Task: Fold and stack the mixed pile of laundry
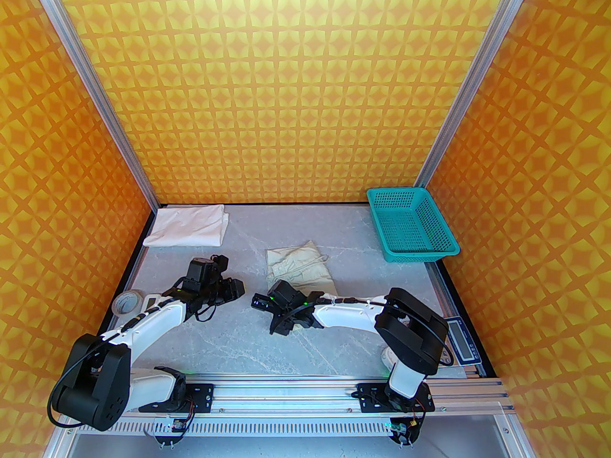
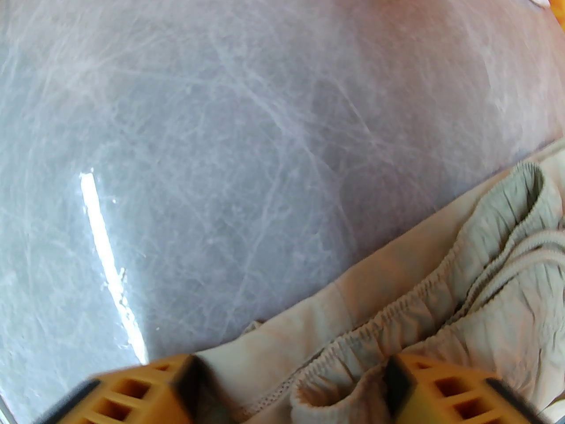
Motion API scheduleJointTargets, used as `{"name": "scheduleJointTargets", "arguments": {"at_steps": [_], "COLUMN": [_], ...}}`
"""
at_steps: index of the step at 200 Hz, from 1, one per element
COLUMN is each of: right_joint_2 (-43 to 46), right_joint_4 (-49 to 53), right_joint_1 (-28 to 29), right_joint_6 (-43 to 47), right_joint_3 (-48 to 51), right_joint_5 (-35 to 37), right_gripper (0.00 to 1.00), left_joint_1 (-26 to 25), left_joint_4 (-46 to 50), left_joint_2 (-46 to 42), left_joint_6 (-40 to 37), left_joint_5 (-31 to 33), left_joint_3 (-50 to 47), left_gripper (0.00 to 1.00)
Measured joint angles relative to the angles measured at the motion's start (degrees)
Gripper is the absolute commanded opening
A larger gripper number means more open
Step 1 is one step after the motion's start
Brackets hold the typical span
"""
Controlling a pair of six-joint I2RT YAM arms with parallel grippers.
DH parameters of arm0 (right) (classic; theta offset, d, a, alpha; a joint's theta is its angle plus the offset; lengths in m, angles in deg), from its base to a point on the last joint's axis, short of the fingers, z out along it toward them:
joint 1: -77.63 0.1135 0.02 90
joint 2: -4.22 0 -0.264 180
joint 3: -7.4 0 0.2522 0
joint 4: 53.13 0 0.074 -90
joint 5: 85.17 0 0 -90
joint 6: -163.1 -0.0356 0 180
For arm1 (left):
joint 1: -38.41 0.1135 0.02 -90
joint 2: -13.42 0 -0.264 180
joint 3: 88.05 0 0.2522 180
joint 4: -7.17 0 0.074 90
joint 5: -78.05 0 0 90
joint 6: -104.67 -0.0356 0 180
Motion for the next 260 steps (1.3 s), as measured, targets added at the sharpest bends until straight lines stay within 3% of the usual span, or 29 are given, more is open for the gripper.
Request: {"name": "scheduleJointTargets", "arguments": {"at_steps": [31,67,95,131,173,260], "right_joint_2": [-2.4,-0.7,4.7,11.4,11.4,11.5], "right_joint_4": [0.7,0.4,-1.8,-7.7,-11.3,-16.3], "right_joint_1": [0.0,0.0,-1.3,-3.3,-4.1,-4.5], "right_joint_6": [-1.7,-2.4,-3.1,-4.2,-5.6,-7.4], "right_joint_3": [-2.6,-2.1,1.1,5.9,8.3,11.0], "right_joint_5": [1.4,2.4,0.7,-3.0,-5.8,-8.9], "right_gripper": [0.15,0.0,0.0,0.0,0.0,0.0], "left_joint_1": [0.4,0.4,-1.1,-6.1,-9.6,-16.5], "left_joint_4": [2.8,4.7,3.2,-7.2,-20.1,-30.4], "left_joint_2": [-0.2,0.0,0.6,2.1,10.5,20.5], "left_joint_6": [-0.2,1.6,8.0,19.1,29.4,40.2], "left_joint_5": [0.1,0.2,0.2,0.0,1.1,6.3], "left_joint_3": [1.0,2.4,1.7,-1.0,-1.3,1.0], "left_gripper": [0.39,0.54,0.65,0.69,0.69,0.78]}}
